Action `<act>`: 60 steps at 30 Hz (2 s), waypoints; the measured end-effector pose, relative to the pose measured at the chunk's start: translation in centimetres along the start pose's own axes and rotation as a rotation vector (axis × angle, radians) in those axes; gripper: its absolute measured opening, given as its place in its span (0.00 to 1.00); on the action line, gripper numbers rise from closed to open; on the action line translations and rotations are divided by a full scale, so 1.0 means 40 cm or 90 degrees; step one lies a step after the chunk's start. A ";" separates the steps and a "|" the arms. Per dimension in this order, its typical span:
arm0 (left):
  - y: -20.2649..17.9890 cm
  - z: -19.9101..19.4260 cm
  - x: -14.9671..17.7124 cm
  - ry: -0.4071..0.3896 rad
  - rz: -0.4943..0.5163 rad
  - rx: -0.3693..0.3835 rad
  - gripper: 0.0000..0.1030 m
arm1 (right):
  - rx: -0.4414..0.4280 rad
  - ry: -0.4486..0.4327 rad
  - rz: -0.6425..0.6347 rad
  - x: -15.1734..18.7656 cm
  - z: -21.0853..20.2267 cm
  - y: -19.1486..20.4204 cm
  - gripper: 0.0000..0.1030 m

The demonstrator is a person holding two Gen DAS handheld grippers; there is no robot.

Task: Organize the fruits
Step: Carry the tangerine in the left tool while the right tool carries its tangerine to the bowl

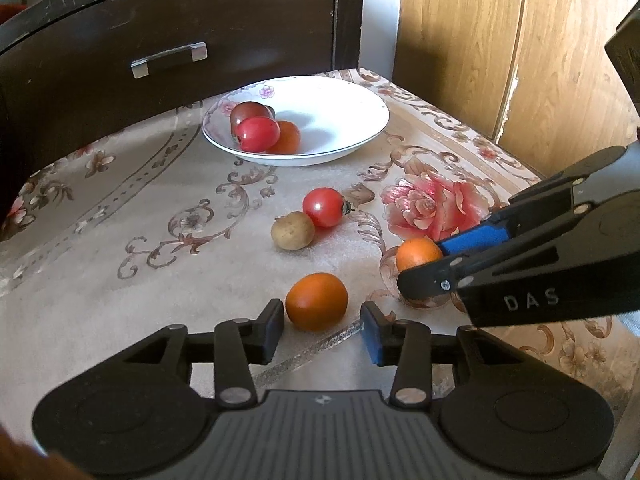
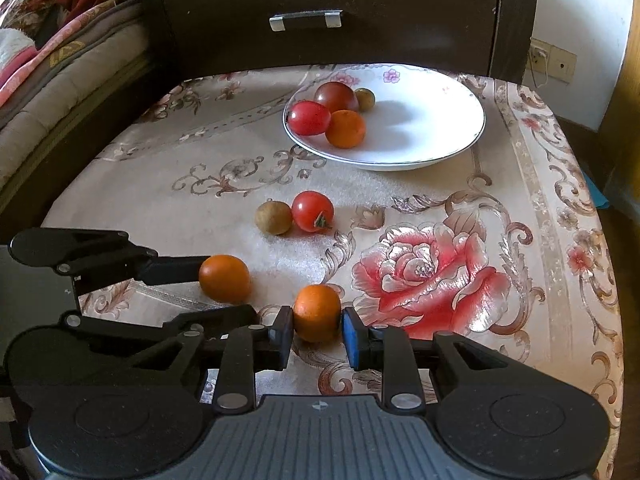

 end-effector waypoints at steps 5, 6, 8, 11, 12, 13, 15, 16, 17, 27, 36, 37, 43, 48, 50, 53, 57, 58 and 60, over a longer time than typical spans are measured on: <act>0.000 0.006 -0.004 -0.003 0.004 0.001 0.51 | -0.008 -0.002 0.009 -0.002 -0.001 -0.005 0.18; 0.000 0.007 -0.005 -0.002 0.004 0.002 0.51 | -0.008 -0.003 0.007 -0.002 -0.001 -0.004 0.18; 0.000 0.007 -0.006 0.002 0.002 0.002 0.50 | -0.007 -0.003 0.003 -0.004 -0.001 -0.003 0.18; 0.001 0.008 -0.007 0.009 -0.009 0.010 0.43 | -0.013 -0.001 0.012 -0.005 -0.002 -0.006 0.18; 0.000 0.008 -0.008 0.011 -0.011 0.010 0.42 | -0.016 0.001 0.014 -0.005 -0.003 -0.008 0.18; 0.000 0.007 -0.010 0.014 -0.015 0.012 0.39 | -0.016 0.001 0.015 -0.005 -0.004 -0.009 0.18; 0.000 0.005 -0.014 0.018 -0.030 0.020 0.39 | -0.014 0.000 0.015 -0.005 -0.009 -0.012 0.18; -0.001 0.003 -0.017 0.017 -0.032 0.021 0.39 | -0.014 -0.001 0.017 -0.005 -0.011 -0.014 0.18; -0.004 0.001 -0.020 0.016 -0.029 0.021 0.39 | -0.015 -0.003 0.020 -0.007 -0.014 -0.016 0.18; -0.003 -0.003 -0.061 -0.002 -0.043 0.022 0.39 | -0.022 -0.035 0.039 -0.050 -0.036 -0.026 0.18; 0.008 0.003 -0.136 -0.036 -0.042 0.011 0.39 | -0.020 -0.072 0.057 -0.111 -0.051 -0.054 0.19; 0.010 0.005 -0.149 -0.042 -0.040 0.009 0.39 | -0.018 -0.078 0.057 -0.121 -0.053 -0.058 0.19; 0.025 0.029 -0.218 -0.066 -0.038 -0.007 0.39 | -0.008 -0.108 0.055 -0.189 -0.047 -0.092 0.19; 0.031 0.067 -0.248 -0.065 -0.044 -0.015 0.38 | -0.007 -0.115 0.050 -0.217 -0.026 -0.124 0.19; 0.031 0.082 -0.254 -0.063 -0.041 -0.017 0.38 | -0.008 -0.114 0.045 -0.224 -0.014 -0.137 0.19; 0.019 0.105 -0.261 -0.060 -0.037 -0.007 0.38 | -0.017 -0.116 0.037 -0.237 0.001 -0.145 0.19; -0.022 0.123 -0.272 -0.064 0.023 -0.025 0.39 | -0.018 -0.126 0.001 -0.257 0.016 -0.128 0.19; -0.020 0.127 -0.274 -0.063 0.024 -0.026 0.39 | -0.018 -0.125 -0.002 -0.259 0.019 -0.129 0.19; -0.006 0.136 -0.273 -0.057 0.004 -0.022 0.39 | -0.015 -0.125 0.001 -0.263 0.025 -0.140 0.19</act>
Point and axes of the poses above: each gripper's, at about its wrist camera, not at the fingertips, and z roughly the way its jaws point, y to its left, x to its underside, the point moved 10 cm from there along z, roughly the way its jaws point, and after that the axes turned 7 degrees about -y, right-handed, at the moved point
